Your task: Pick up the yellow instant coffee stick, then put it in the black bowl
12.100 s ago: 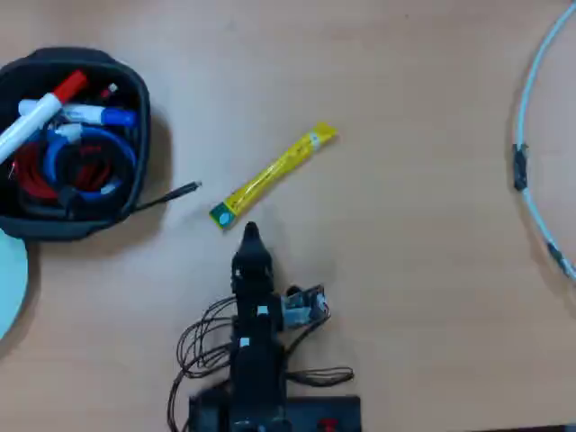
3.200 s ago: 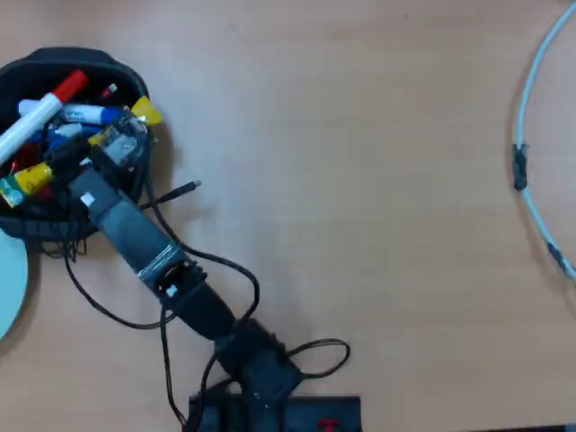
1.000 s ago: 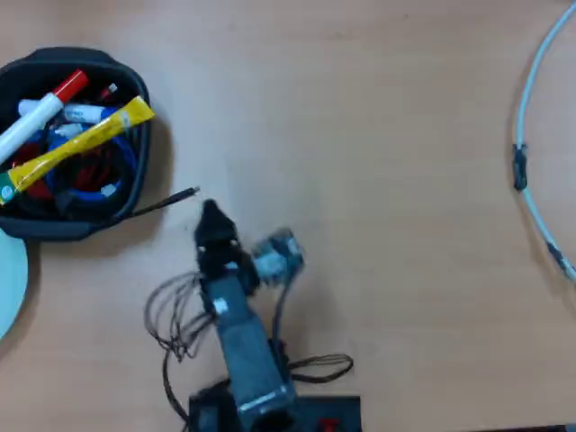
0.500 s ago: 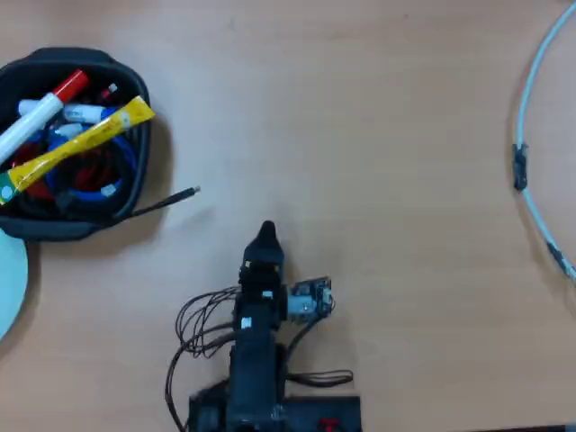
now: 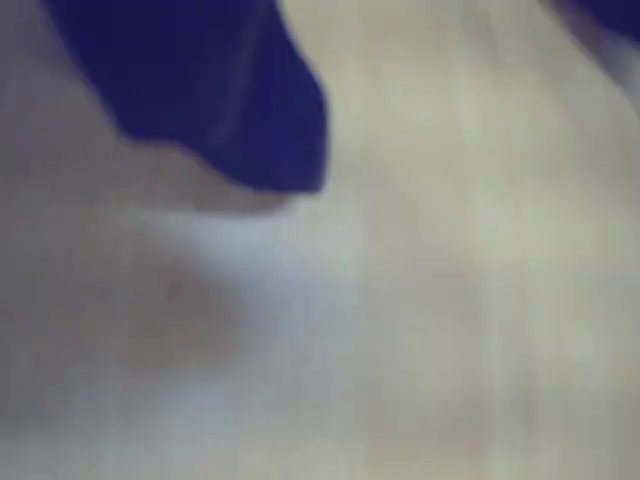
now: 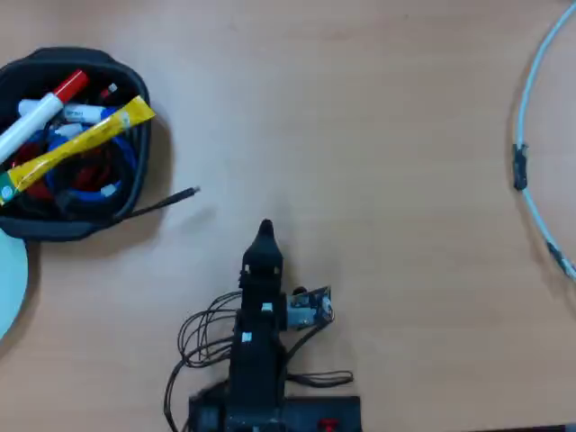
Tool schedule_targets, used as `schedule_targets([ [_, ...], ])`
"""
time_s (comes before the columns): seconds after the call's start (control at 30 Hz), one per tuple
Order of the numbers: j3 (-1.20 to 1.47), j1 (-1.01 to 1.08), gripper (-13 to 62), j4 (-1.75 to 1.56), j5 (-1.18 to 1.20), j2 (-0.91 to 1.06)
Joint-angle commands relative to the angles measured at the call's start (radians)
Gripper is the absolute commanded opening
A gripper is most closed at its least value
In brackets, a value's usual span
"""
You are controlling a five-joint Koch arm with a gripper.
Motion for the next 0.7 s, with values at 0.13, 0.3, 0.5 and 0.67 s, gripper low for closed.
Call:
schedule_targets([
  [0.13,0.1,0.0,53.7,0.023,-0.011,0.095],
  [0.3,0.115,0.0,53.7,0.026,-0.011,0.094],
  [0.5,0.115,-0.002,53.5,0.029,-0.005,0.094],
  [0.67,0.115,-0.002,53.5,0.029,-0.003,0.094],
])
